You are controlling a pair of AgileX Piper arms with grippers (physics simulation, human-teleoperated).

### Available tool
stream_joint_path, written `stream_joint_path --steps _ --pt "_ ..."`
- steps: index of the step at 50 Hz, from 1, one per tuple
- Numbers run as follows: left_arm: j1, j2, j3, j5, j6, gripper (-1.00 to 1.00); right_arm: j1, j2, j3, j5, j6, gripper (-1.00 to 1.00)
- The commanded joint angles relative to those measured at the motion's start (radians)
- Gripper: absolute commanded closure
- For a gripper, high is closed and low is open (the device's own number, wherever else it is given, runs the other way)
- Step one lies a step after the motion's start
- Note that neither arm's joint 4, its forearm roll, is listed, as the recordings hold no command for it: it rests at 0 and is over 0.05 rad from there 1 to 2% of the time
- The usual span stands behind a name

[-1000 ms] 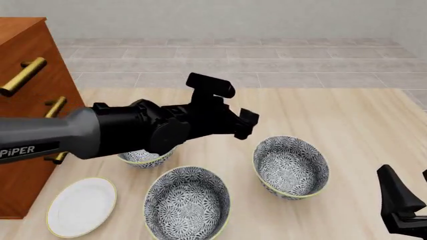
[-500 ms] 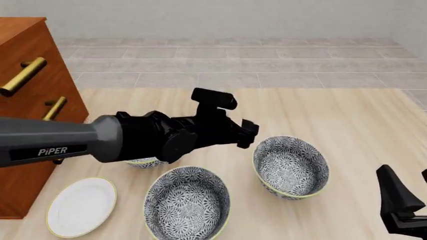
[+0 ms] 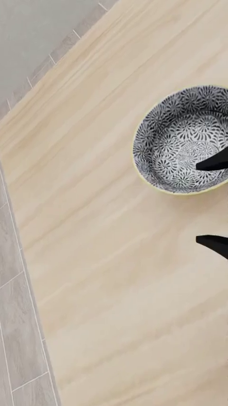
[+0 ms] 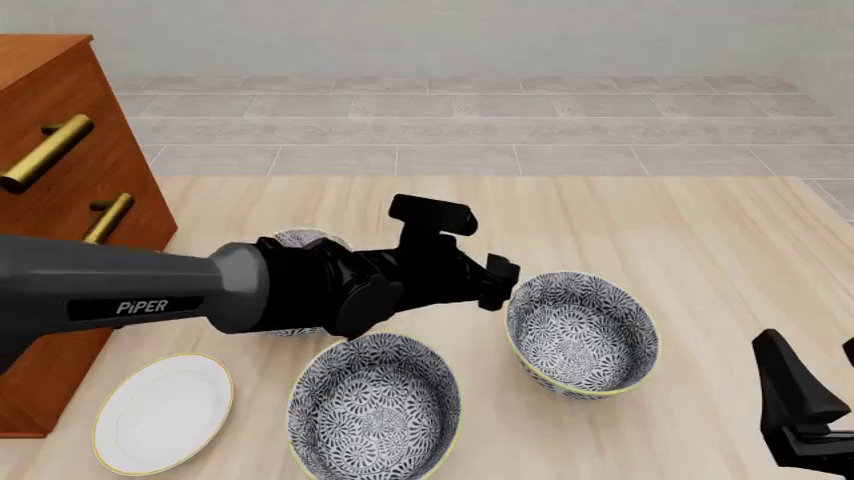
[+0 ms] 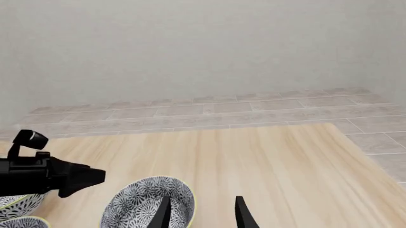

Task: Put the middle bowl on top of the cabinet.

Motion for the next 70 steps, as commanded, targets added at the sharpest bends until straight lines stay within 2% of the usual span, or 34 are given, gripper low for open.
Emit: stream_joint_path --steps 1,70 --pt "-0.002 0.016 0.006 -0.018 -0.01 -1.0 0.001 0.0 0.0 0.0 -0.001 -1.0" --pt "-0.041 0.12 -0.024 -0.042 -0.051 -1.0 0.004 -0.002 0.0 0.002 -0.014 -1.0"
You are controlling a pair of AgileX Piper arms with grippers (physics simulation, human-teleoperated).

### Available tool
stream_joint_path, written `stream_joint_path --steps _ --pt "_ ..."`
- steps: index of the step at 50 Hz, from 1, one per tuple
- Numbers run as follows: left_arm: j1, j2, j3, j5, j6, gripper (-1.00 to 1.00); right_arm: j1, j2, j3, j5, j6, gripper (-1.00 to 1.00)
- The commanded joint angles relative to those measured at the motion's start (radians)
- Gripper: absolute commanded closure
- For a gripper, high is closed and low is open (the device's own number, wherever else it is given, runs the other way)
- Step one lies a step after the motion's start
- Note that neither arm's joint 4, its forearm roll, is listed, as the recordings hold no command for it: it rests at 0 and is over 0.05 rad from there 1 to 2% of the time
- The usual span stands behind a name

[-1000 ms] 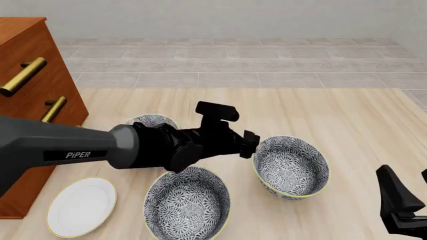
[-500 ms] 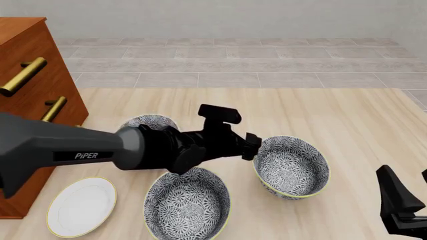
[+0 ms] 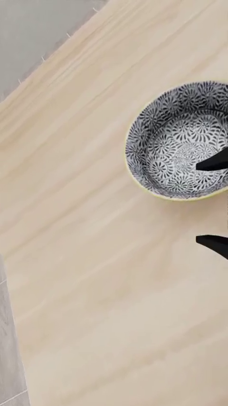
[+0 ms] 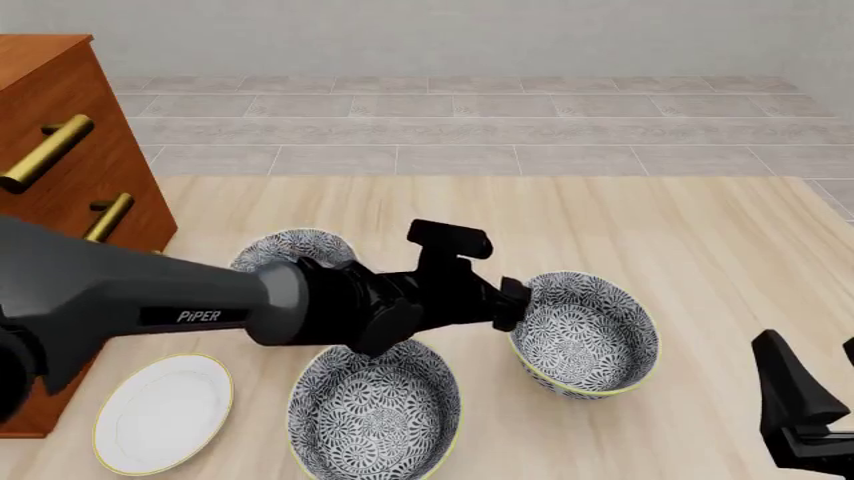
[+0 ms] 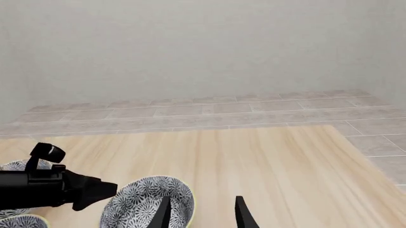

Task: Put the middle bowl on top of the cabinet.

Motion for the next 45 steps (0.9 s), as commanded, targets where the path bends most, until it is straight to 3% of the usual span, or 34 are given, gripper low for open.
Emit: stream_joint_path --steps 1,45 --pt "-0.012 0.028 -0.007 -0.002 -0.001 -1.0 0.001 0.003 0.0 -0.002 -0.001 -1.0" --pt "-0.043 0.101 -0.053 0.031 0.011 -1.0 0.0 -0.004 0.0 0.003 0.005 -1.0"
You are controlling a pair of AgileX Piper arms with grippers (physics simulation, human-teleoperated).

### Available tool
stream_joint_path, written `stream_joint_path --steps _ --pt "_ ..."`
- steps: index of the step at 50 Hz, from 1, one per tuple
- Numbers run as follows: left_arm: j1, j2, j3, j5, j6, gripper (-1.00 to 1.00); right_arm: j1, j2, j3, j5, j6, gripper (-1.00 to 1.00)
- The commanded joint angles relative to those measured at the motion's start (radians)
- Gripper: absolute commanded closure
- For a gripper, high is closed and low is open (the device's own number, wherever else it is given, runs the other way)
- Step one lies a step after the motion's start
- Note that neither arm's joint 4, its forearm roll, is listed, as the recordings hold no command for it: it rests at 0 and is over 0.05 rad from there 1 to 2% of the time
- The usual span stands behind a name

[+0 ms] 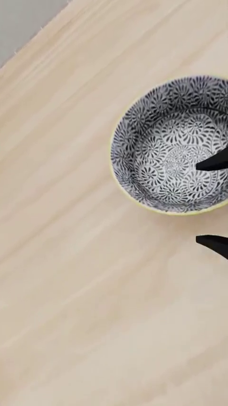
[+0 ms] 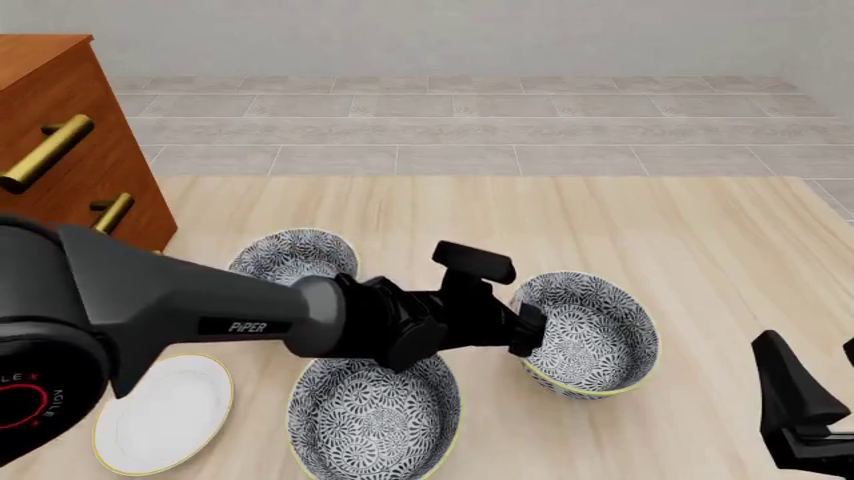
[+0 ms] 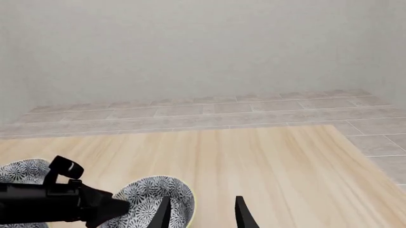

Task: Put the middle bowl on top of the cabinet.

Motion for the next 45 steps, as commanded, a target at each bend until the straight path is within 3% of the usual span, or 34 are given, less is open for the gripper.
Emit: stream_joint_path --steps 1,17,18,30,45 --pt "0.003 0.016 0.0 -0.003 0.0 -1.0 -0.001 0.002 -0.001 -0.003 0.001 -1.0" --pt "0.013 0.01 0.017 -0.018 -0.014 -1.0 -0.003 0.0 0.0 -0.002 0.003 -1.0" --pt "0.027 0.004 0.021 -0.022 -0.008 1.0 -0.003 0.0 0.0 -0.002 0.003 -1.0" --pt "0.026 -0.022 0.033 -0.03 -0.022 1.0 -0.003 -0.001 0.0 -0.001 0.001 -1.0" --pt "-0.021 -0.062 0.051 -0.051 -0.103 1.0 -0.004 -0.005 0.0 0.002 0.0 -1.0"
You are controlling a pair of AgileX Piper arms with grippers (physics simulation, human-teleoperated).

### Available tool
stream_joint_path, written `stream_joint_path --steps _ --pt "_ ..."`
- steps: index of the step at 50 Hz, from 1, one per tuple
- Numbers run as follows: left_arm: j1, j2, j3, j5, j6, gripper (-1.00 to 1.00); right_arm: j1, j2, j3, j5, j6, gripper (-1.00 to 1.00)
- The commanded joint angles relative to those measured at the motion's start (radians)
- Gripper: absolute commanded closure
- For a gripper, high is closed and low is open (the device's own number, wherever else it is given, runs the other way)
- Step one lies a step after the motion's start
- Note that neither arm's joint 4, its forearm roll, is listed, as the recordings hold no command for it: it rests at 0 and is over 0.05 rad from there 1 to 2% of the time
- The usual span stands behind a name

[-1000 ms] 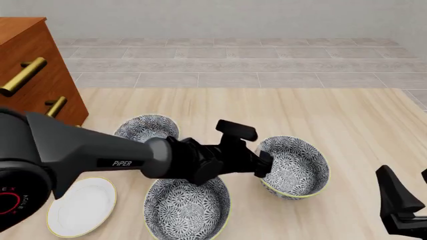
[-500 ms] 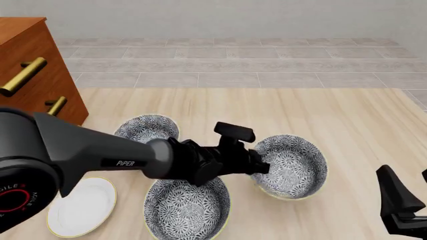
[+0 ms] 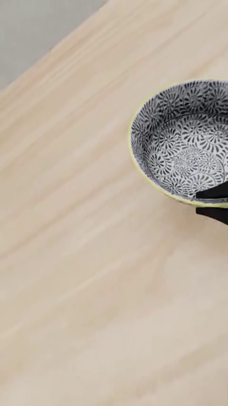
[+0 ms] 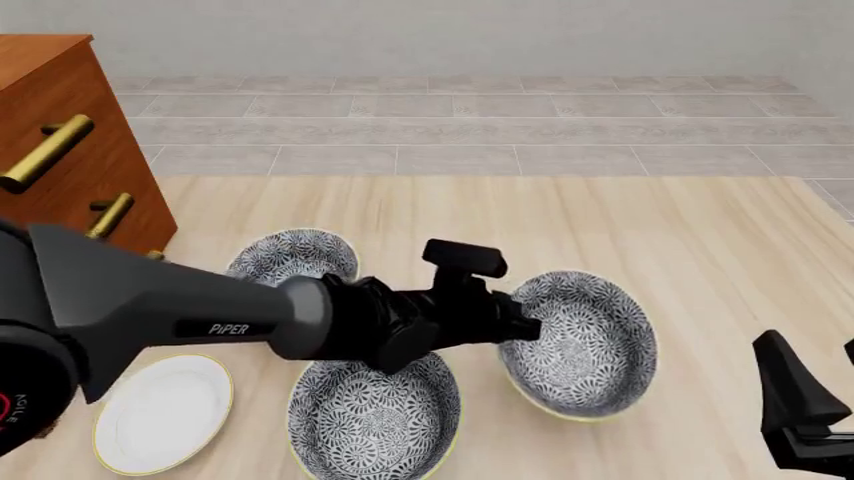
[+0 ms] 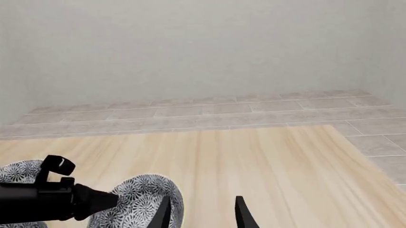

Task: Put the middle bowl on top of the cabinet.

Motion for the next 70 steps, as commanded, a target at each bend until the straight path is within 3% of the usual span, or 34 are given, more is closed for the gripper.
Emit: stream_joint_path --steps 1,6,9,10,19,41,49,56,63,70 --pt "-0.027 -0.029 0.013 -0.015 -0.04 1.0 -0.001 -0.002 0.0 0.002 -0.001 -1.0" --pt "-0.05 -0.06 0.017 -0.002 -0.065 1.0 -0.001 -0.001 0.0 0.001 -0.001 -1.0" --pt "-0.052 -0.068 0.011 0.015 -0.064 1.0 -0.001 0.0 0.0 0.001 -0.001 -1.0" --pt "-0.049 -0.062 -0.019 0.071 -0.03 1.0 -0.002 -0.001 0.0 0.001 -0.001 -1.0" --pt "-0.054 -0.124 -0.016 0.106 -0.052 1.0 0.0 0.0 0.0 0.002 -0.003 -1.0" --pt "-0.03 -0.328 -0.041 0.253 0.042 1.0 0.003 0.012 0.0 -0.004 -0.01 -1.0" --pt "-0.041 -0.384 -0.035 0.288 0.0 1.0 0.002 0.018 0.0 -0.01 -0.012 -1.0" --pt "-0.063 -0.399 -0.056 0.333 0.031 1.0 0.001 0.016 0.0 -0.009 -0.014 -1.0" --pt "-0.009 -0.45 -0.02 0.323 -0.023 1.0 -0.002 0.008 0.0 -0.001 -0.015 -1.0" --pt "0.003 -0.456 -0.05 0.384 0.021 1.0 -0.001 0.008 0.0 0.0 -0.014 -1.0"
